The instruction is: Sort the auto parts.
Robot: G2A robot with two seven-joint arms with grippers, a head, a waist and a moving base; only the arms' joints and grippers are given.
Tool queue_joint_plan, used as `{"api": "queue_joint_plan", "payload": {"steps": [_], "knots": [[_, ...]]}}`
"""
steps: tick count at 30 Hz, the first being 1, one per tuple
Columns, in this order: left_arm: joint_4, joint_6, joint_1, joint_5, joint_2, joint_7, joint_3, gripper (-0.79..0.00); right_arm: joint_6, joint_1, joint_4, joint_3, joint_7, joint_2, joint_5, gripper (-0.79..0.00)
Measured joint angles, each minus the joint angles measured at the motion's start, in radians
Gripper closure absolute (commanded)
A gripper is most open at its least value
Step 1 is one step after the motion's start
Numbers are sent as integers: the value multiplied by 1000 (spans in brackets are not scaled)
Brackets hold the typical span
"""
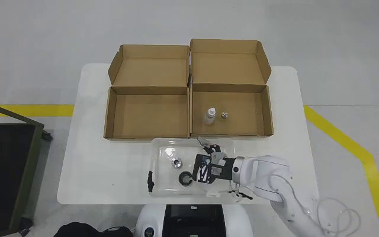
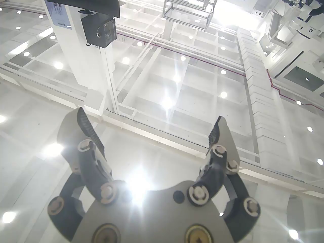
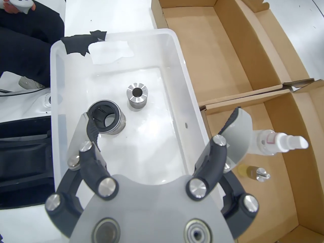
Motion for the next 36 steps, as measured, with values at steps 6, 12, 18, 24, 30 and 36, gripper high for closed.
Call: {"api": "queue_joint_plan", "payload": {"steps": [6,12,18,24,30,36], "knots": [[0,0,0,0,0,0,0,-785,-21,25,28,-39,4,-4,-14,-785],[0,0,0,0,0,0,0,-785,-56,44,44,-75,27,-7,-17,-785],[0,0,0,0,0,0,0,-785,-54,66,86,-116,31,-15,-12,-785],[0,0,0,0,0,0,0,-785,-52,96,132,-154,31,-24,-6,-785],[0,0,0,0,0,0,0,-785,-51,118,174,-188,35,-33,1,-785],[0,0,0,0,0,0,0,-785,-52,134,215,-213,33,-39,11,-785]]}}
